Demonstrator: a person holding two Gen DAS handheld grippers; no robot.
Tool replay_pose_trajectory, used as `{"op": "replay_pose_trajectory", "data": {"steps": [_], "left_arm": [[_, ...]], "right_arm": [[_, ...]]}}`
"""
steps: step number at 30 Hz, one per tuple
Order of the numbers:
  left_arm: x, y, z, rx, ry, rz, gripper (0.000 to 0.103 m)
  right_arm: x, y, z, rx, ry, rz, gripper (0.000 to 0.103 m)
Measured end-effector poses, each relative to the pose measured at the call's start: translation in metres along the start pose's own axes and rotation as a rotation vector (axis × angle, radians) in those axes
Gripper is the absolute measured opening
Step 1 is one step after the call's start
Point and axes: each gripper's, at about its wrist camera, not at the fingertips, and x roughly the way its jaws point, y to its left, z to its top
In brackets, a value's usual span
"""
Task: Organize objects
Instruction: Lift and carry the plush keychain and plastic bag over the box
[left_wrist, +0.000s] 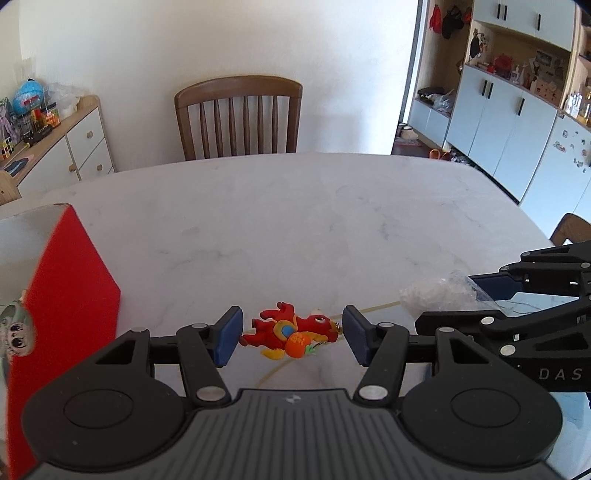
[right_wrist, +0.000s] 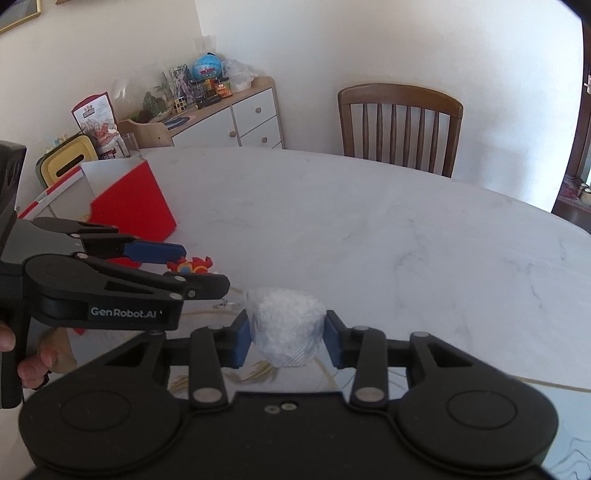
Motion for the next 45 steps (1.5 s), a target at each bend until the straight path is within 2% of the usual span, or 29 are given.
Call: {"op": "replay_pose_trajectory", "data": {"steps": [11,24,34,45], "left_arm": [[-0.057,0.008,-0.006,0.013,-0.036,-0.030,0.059],[-0.116,0.046,-0.012,-0.007,-0.111,-0.057,0.059],[-0.159,0.104,-0.014,-0.025,-0.169,-0.039,0.059],[-0.186,0.187,-0.013,-0.038,-0.209,0.047,0.059]], "right_arm": [[-0.040,0.025,0.001,0.030,-0.011,-0.024,0.039],[-0.075,0.090,0.012,-0.039,-0.043,-0.049,0.039],[-0.074,0.151,0.035,-0.097,-0.077,-0.037,0.039],[-0.041,0.224,0.068,-0.169,-0.082,-0.010,0.039]]}}
